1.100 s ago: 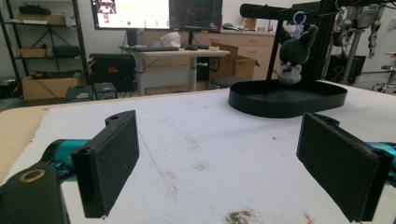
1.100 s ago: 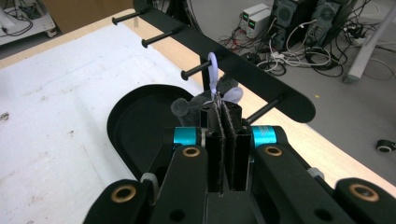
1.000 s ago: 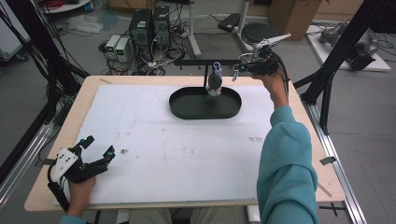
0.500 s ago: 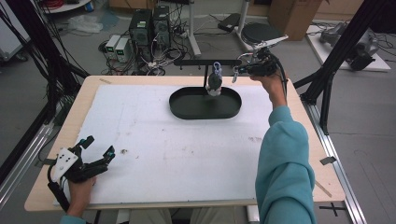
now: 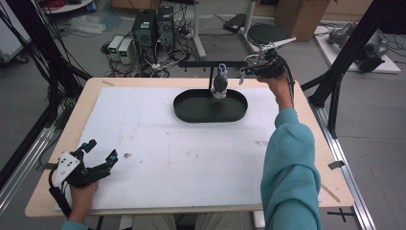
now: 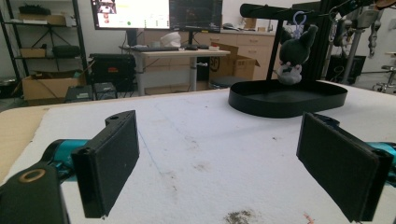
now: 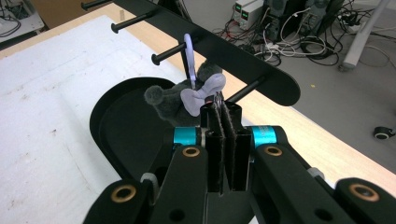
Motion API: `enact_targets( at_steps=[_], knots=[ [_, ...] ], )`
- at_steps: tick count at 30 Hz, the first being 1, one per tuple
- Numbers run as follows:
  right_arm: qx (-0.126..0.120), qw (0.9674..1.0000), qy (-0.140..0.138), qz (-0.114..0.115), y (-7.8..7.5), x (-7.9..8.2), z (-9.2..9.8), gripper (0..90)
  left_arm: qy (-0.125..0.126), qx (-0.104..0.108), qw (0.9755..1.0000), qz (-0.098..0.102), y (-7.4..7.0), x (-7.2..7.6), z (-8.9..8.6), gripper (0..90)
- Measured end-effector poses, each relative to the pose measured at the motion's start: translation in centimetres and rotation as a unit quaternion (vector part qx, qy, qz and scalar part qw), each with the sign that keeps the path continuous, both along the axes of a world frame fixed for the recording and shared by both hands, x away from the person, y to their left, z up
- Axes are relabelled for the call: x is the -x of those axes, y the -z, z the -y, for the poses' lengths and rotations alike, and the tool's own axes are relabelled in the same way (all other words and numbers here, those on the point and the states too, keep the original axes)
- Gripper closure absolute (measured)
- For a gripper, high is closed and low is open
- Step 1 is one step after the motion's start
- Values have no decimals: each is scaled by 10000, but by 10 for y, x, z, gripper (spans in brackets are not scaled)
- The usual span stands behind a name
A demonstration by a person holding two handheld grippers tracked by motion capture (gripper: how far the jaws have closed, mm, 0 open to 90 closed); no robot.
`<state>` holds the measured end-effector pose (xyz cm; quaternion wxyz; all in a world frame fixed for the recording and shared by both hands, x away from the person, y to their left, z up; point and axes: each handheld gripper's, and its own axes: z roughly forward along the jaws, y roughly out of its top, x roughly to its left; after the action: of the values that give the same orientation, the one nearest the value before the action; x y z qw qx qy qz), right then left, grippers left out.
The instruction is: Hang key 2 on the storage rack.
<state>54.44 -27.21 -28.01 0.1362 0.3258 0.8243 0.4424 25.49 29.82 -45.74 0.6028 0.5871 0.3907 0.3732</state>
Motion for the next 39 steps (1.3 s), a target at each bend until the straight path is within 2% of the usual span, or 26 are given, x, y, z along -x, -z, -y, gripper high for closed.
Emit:
enact_targets(
  at_steps=[6,11,27,34,39],
  knots=[
    [13,10000,90,10,1,-2,0,887,2,-5,10000,0,0,0,0,135],
    [-37,9999,102,63,2,-3,1,887,-4,-2,10000,12,0,0,0,135],
    [19,9997,134,206,6,-9,1,886,-5,9,10000,30,0,0,1,135],
    [0,9996,176,202,8,-11,0,881,-2,-5,10000,32,0,0,1,135],
    [103,9996,175,216,10,-12,-1,871,-9,9,10000,31,0,0,1,135]
  ],
)
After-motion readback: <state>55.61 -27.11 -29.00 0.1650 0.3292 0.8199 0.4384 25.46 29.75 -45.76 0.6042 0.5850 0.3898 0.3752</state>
